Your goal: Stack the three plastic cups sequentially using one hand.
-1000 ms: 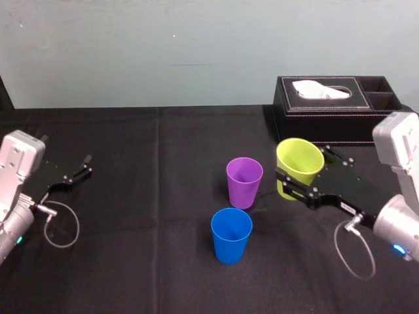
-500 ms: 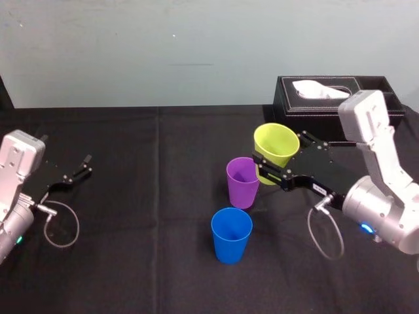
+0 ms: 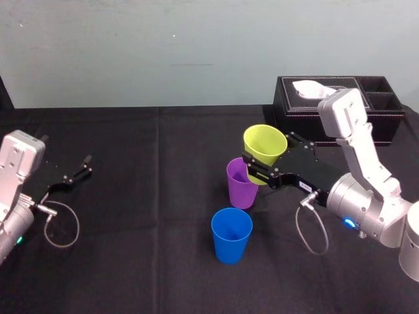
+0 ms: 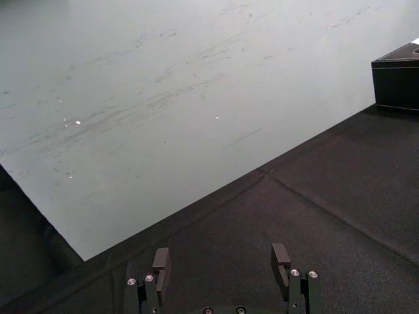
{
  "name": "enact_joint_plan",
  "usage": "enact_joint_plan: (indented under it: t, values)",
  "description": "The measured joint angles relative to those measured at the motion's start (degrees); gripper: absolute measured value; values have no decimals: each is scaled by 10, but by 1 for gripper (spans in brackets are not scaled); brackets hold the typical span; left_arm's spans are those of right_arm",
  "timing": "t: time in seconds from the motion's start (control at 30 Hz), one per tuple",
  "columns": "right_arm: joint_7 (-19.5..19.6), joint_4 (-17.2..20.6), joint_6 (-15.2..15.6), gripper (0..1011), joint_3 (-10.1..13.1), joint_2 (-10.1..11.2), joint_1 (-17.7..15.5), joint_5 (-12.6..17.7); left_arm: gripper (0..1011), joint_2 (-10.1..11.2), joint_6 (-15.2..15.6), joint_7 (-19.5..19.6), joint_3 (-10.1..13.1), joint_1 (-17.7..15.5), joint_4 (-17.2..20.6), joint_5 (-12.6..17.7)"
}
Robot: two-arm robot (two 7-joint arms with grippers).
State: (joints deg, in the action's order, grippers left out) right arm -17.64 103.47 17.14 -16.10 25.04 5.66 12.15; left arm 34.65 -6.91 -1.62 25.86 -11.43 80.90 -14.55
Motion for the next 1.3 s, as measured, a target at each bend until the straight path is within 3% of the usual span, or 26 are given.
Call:
enact_joint_plan:
  t: [1.3]
  values:
    - [-5,-63,-16,748,-19,-35,37,-31,1010,0,0,0,0,0,0,0]
